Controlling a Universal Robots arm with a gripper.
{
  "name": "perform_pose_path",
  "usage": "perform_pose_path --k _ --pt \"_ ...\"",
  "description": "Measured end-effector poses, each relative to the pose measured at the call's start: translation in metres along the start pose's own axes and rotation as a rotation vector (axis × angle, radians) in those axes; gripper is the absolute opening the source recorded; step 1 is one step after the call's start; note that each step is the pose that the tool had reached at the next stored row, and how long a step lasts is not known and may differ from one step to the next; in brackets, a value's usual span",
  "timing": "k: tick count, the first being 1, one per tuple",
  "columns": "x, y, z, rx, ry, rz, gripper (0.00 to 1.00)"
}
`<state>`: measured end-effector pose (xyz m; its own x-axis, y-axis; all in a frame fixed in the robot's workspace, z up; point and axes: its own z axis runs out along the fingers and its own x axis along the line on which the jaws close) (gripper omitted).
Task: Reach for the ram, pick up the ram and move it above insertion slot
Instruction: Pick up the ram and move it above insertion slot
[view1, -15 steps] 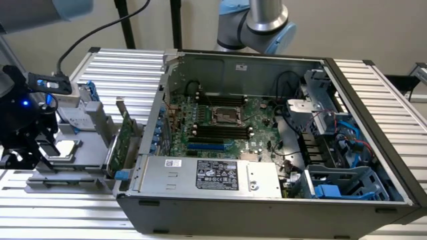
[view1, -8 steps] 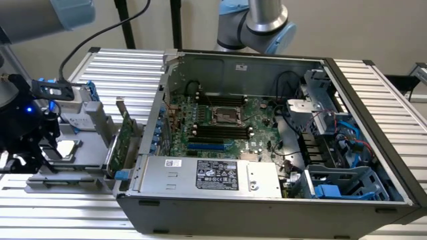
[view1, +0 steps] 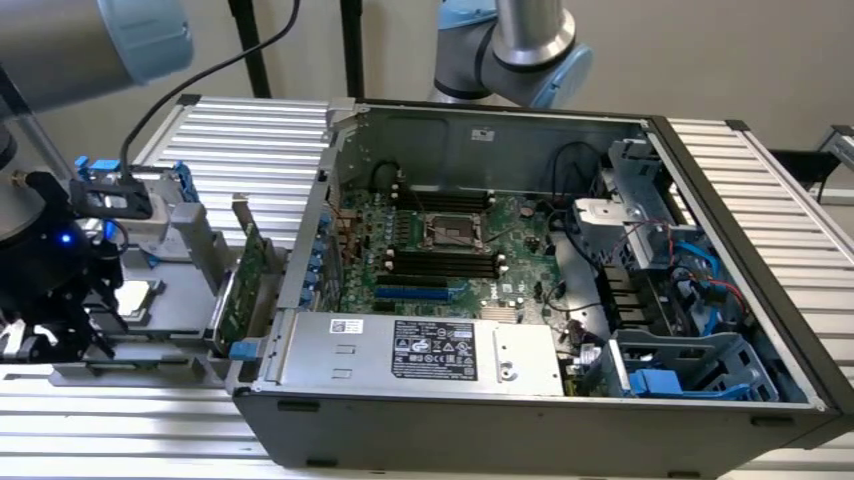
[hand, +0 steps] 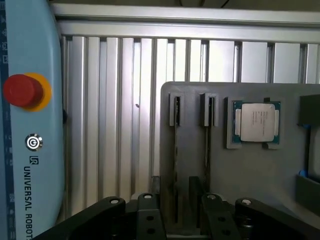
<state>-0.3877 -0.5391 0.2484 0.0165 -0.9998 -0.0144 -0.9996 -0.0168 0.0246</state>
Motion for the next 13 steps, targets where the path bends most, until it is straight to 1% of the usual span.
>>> perform_pose_path --k 7,13 --pt "0.003 -0.0002 0.0127 -0.0004 0.0000 -0.019 0.36" --pt "0.002 -0.0006 0.0237 0.0011 -0.0027 -0.025 0.36"
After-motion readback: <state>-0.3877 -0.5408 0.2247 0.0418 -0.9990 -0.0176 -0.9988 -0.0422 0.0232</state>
